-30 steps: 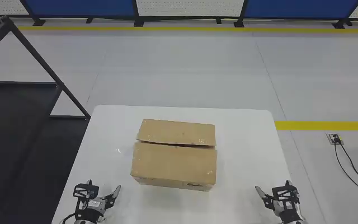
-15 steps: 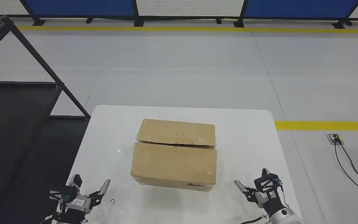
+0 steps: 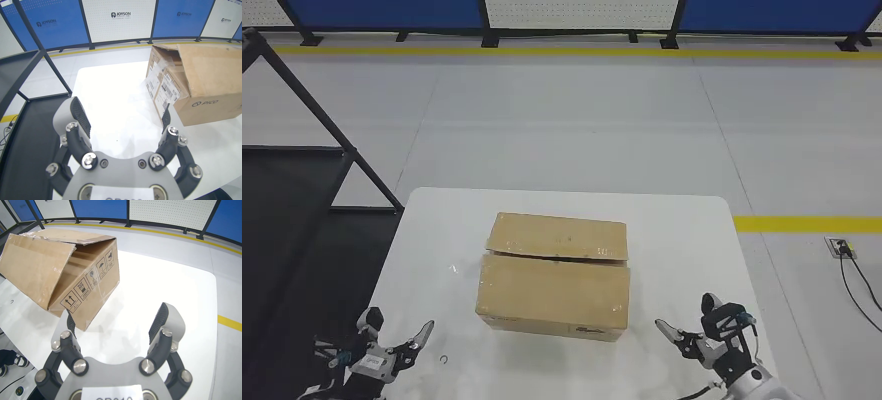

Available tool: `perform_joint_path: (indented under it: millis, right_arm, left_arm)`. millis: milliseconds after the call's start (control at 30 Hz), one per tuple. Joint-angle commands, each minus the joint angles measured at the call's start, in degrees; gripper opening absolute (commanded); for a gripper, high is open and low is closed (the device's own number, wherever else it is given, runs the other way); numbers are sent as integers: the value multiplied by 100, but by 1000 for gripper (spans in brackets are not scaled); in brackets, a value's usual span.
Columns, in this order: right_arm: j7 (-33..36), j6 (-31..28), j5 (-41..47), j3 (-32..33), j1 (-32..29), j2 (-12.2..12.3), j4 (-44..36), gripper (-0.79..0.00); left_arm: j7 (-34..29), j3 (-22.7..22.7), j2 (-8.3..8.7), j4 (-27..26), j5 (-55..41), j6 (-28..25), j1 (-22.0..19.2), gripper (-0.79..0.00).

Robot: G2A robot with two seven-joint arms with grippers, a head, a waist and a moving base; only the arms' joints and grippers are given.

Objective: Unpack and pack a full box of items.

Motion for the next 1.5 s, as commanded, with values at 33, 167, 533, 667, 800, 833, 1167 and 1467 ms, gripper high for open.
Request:
perform_joint_path:
  millis: [33,167,533,667,800,833,1167,1467]
  right_arm:
    - [34,-31,652,13,158,-19,185,0]
    - [457,-355,1804,38,614,-22,431,0]
    - [2070,-436,4552,-164,1979,-16,1341,0]
    - [2070,-436,4552,-164,1979,-16,1341,0]
    - [2035,-430,4572,-167,1972,-18,1343,0]
    - [1954,-429,4682,-218,1957,-28,1361,0]
    - [2695,-731,6062,-706,2781,-57,1994,0]
    - [3346,-1301,6892,-1113,3383,-80,2661,0]
  left_arm:
    - [-136,-56,10,59,-237,-268,-105,0]
    - [-438,-62,23,147,-495,-378,-488,0]
    - [-1003,-96,65,92,-889,-790,-1012,0]
    - [-1003,-96,65,92,-889,-790,-1012,0]
    - [-984,-95,64,87,-900,-776,-1017,0]
    - [-899,-81,61,65,-883,-776,-1032,0]
    - [-1083,33,70,66,-1286,-1032,-1279,0]
    - [-1414,1,97,183,-1575,-1173,-1472,0]
